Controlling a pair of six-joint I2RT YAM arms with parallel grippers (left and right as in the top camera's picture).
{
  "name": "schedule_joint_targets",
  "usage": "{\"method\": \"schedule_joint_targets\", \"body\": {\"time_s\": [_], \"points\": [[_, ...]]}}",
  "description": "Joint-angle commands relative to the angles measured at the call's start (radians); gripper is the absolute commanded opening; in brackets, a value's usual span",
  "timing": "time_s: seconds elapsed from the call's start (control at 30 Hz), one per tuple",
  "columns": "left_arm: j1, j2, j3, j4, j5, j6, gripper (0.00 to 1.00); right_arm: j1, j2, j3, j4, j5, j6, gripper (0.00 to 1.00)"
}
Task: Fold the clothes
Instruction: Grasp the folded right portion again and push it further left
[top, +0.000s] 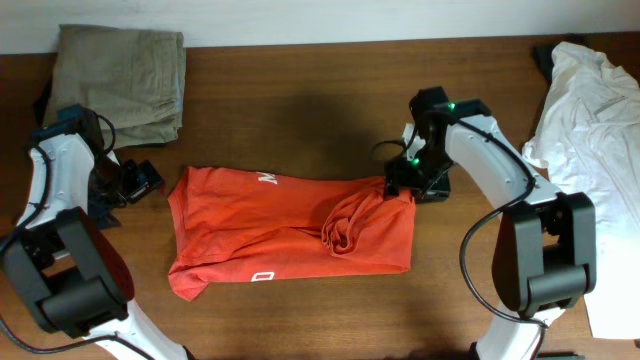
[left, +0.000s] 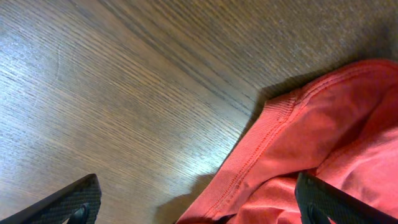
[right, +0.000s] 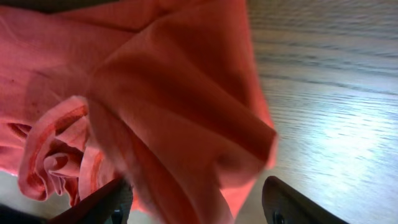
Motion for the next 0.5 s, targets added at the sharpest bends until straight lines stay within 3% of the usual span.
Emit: {"method": "schedule_joint_targets", "body": {"time_s": [0.0,0.1,0.2,0.27,0.3,0.33,0.4,0.47], "points": [[0.003,-0.013,0.008,0.0,-0.006,-0.003,0.99,0.002,-0.004,-0.057,0.062,-0.095,-0.007,0.52],[0.003,-0.013,0.008,0.0,-0.006,-0.003,0.99,0.002,-0.004,-0.053,0.104,-0.174,-0.006,0.13],[0.003,-0.013,0.008,0.0,-0.006,-0.003,0.99,0.003,-0.004,-0.013,0.113,-0.282,-0.006,0.04],[0.003,-0.013,0.008,0.0,-0.006,-0.003,0.99,0.024,-0.004,-0.013,0.126,-0.298,-0.007,0.06],[0.003,-0.013,0.008,0.0,-0.006,-0.003,0.99,0.053,-0.004,-0.013,0.131,-0.296,-0.006,0.1],[0.003,-0.013,0.008,0.0,-0.006,-0.003,0.99,0.089,-0.004,-0.013,0.143,-0.295,-0.006,0.24],[0.003,-0.013,0.008,-0.001,-0.006,-0.003,0.99,0.148,-0.004,-0.013,0.174,-0.246,0.027,0.33],[0.003,-0.013,0.008,-0.001,-0.006,-0.003,0.99,0.184,-0.004,-0.013,0.185,-0.224,0.042,0.34]]}}
